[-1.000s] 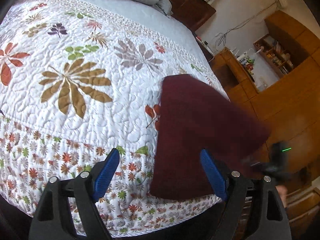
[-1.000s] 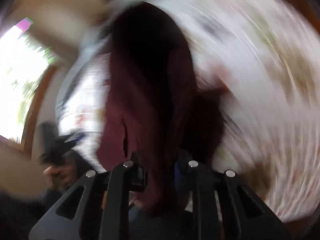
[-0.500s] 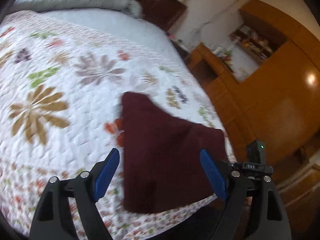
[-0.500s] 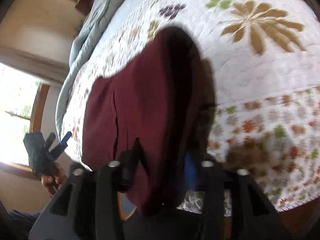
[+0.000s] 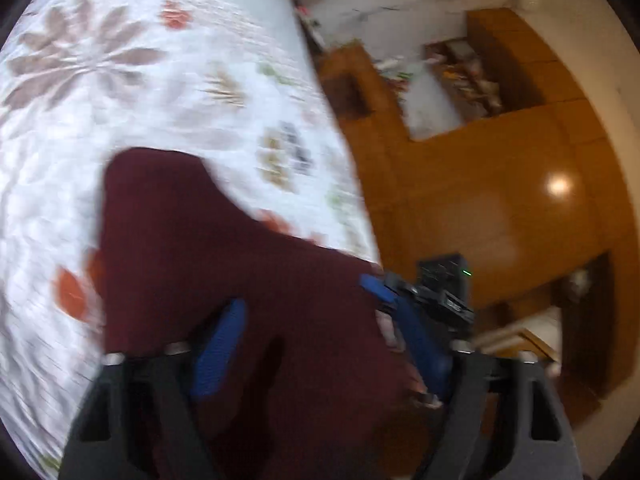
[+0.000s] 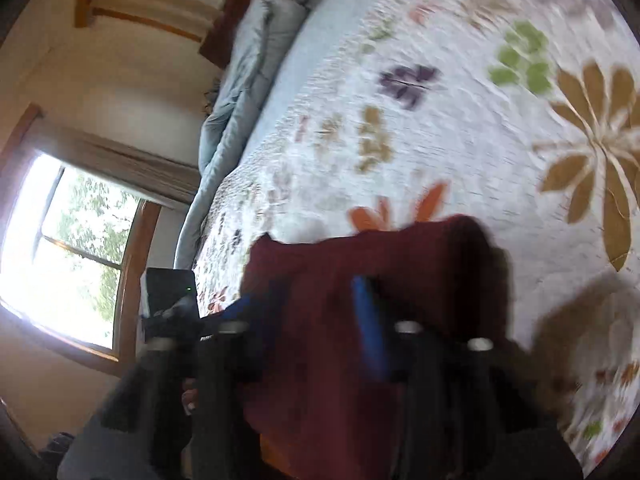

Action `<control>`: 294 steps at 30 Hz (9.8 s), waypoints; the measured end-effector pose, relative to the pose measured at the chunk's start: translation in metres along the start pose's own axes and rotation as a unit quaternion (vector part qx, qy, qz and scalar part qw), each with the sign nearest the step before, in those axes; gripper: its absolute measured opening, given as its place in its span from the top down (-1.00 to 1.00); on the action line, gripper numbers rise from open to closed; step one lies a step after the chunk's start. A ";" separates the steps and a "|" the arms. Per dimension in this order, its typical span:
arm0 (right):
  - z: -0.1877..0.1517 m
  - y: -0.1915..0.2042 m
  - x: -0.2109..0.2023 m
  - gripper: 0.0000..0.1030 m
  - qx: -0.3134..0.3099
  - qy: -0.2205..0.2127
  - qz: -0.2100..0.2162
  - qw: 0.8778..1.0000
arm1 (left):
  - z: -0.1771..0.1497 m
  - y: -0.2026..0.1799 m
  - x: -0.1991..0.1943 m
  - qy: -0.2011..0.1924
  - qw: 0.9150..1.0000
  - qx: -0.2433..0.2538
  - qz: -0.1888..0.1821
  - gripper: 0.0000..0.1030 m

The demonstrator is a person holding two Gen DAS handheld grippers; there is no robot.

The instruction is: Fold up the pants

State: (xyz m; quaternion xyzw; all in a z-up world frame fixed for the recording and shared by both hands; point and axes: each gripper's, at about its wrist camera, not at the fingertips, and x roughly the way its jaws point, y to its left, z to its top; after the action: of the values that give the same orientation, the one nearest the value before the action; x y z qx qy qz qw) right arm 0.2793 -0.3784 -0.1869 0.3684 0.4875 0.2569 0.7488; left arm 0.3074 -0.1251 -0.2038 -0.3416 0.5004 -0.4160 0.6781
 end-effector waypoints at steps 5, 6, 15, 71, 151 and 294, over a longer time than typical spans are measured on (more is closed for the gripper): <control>-0.004 -0.048 0.004 1.00 0.047 -0.005 0.049 0.998 | -0.010 0.037 -0.006 -0.023 0.998 -0.052 -0.035 0.49; -0.005 -0.047 0.004 1.00 0.042 -0.007 0.050 0.998 | -0.011 0.042 -0.008 -0.027 0.996 -0.066 -0.046 0.50; -0.025 0.017 -0.037 0.54 -0.007 -0.033 0.058 0.998 | -0.026 -0.011 -0.049 -0.049 0.996 -0.022 -0.064 -0.40; -0.046 -0.010 0.025 -0.96 0.040 0.142 -0.042 0.988 | -0.041 0.006 0.009 0.117 0.981 0.020 0.153 -0.86; 0.114 0.191 0.266 0.50 -0.128 0.053 -0.116 0.984 | 0.092 0.148 -0.391 -0.188 0.951 0.018 0.244 -0.11; -0.340 0.372 -0.017 -0.94 -0.319 -0.154 -0.331 0.875 | -0.290 -0.185 -0.399 -0.271 0.811 0.128 0.502 -0.92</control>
State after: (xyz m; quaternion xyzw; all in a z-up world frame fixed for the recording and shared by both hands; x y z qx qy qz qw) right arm -0.0495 -0.0668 0.0342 -0.0385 0.3511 0.0753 0.9325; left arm -0.0743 0.1451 0.0396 -0.0514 0.3400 0.0316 0.9385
